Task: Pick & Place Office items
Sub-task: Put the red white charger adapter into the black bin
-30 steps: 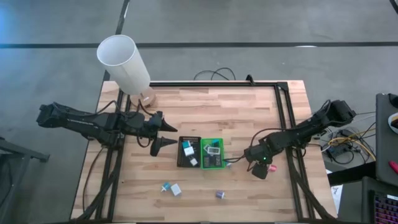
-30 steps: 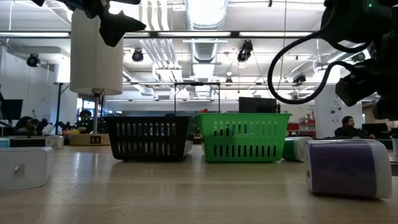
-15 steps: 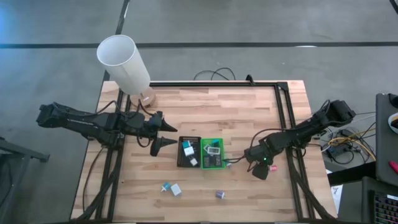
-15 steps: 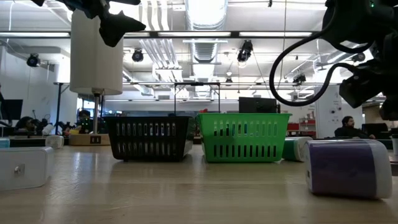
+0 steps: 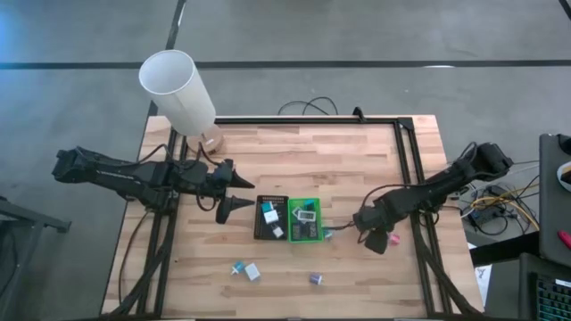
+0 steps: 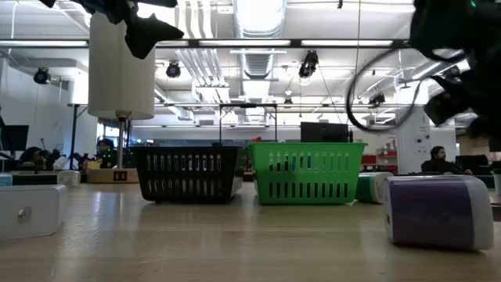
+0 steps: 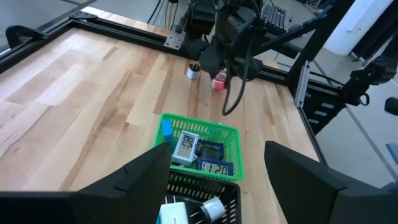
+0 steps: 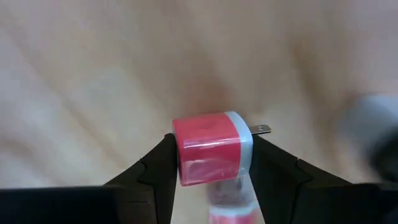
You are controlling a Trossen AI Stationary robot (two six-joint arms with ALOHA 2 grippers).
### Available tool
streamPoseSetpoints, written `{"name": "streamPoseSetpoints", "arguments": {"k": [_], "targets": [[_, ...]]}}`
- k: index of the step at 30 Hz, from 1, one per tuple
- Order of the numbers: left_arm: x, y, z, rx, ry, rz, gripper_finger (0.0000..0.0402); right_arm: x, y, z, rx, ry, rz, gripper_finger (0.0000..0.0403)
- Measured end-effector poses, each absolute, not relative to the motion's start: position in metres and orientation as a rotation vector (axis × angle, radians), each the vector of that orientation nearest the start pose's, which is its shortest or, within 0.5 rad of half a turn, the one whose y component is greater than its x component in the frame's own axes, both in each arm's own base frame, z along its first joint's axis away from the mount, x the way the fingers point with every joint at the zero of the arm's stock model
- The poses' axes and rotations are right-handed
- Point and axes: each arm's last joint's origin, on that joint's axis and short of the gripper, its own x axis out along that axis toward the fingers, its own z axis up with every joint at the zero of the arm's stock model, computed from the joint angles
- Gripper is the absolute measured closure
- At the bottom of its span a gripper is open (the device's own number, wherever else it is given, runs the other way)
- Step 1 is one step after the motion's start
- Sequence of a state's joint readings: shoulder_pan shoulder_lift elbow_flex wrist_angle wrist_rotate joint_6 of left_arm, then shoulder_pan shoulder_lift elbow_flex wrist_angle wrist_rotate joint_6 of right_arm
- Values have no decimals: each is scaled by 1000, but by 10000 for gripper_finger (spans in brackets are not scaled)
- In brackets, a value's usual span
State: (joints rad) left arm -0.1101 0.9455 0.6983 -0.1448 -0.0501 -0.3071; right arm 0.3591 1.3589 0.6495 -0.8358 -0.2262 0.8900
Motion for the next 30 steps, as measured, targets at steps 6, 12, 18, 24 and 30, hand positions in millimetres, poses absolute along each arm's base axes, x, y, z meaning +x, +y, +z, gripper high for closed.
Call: {"name": "streamPoseSetpoints", "arguments": {"k": [6, 12, 18, 24, 30], "targets": [[206, -20, 279, -265, 390, 34, 138, 185, 73, 194, 461, 1484, -355, 247], [206, -17, 279, -222, 368, 157, 138, 199, 78, 234, 284, 1199, -422, 247], [206, -15, 278, -146, 374, 197, 138, 216, 90, 258, -30, 998, -452, 247], [208, -15, 282, -127, 339, 180, 138, 245, 102, 262, -410, 969, -452, 247], [209, -14, 286, -201, 302, 183, 138, 281, 113, 251, -838, 946, -570, 247]]}}
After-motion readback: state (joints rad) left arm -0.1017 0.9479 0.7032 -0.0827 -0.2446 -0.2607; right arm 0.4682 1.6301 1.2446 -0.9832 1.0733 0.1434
